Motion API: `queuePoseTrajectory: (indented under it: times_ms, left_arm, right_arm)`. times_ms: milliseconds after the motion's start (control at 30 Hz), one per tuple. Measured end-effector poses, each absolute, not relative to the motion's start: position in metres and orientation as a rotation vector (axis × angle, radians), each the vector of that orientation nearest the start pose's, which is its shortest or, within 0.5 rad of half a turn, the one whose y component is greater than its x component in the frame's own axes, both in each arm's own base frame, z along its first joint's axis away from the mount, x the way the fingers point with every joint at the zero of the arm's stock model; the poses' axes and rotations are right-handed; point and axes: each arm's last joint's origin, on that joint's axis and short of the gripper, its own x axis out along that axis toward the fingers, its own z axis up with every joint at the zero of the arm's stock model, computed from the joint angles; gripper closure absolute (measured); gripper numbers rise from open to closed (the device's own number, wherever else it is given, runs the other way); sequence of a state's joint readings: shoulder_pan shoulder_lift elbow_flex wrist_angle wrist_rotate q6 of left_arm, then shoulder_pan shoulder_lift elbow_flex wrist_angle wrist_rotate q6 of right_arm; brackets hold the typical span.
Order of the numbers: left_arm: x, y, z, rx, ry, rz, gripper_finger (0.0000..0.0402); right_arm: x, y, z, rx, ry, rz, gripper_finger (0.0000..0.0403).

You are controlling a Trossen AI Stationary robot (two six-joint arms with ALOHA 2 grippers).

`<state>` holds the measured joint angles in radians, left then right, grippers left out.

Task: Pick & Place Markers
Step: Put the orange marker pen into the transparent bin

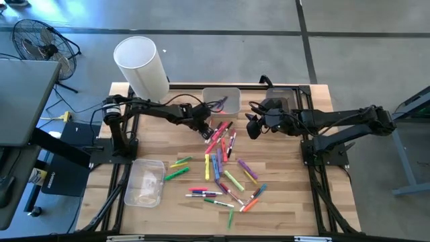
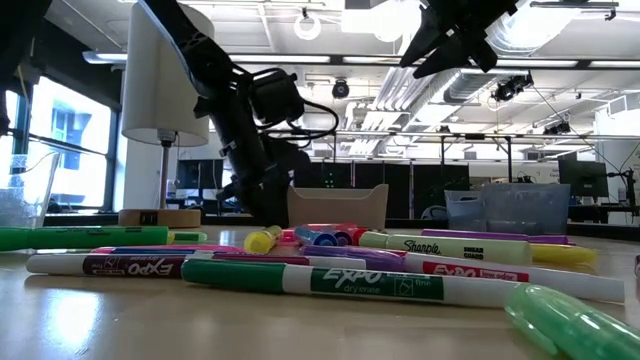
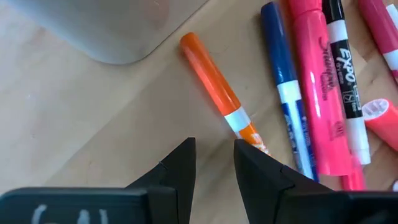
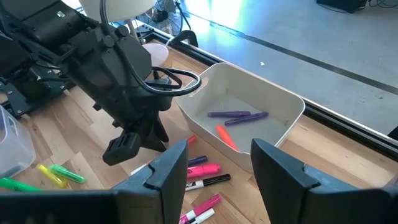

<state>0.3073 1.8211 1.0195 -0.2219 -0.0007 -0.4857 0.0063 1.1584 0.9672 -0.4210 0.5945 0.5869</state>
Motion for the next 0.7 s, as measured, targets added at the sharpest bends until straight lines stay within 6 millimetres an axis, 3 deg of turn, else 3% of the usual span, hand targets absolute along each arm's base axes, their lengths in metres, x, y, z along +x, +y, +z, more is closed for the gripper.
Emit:
queuePoseTrajectory:
  times_ms: [400,700]
  left_arm:
    - [0.344,0.109,0.156,-0.616,0.876,0.511,0.0293]
    - [0.347,0.098,0.157,-0.567,0.878,0.522,0.0293]
  right_arm:
    - [0.241,-0.015,0.305,0.37,0.406,-0.718,0.0238]
    - [0.241,-0.015,0.305,0.361,0.41,-0.717,0.0238]
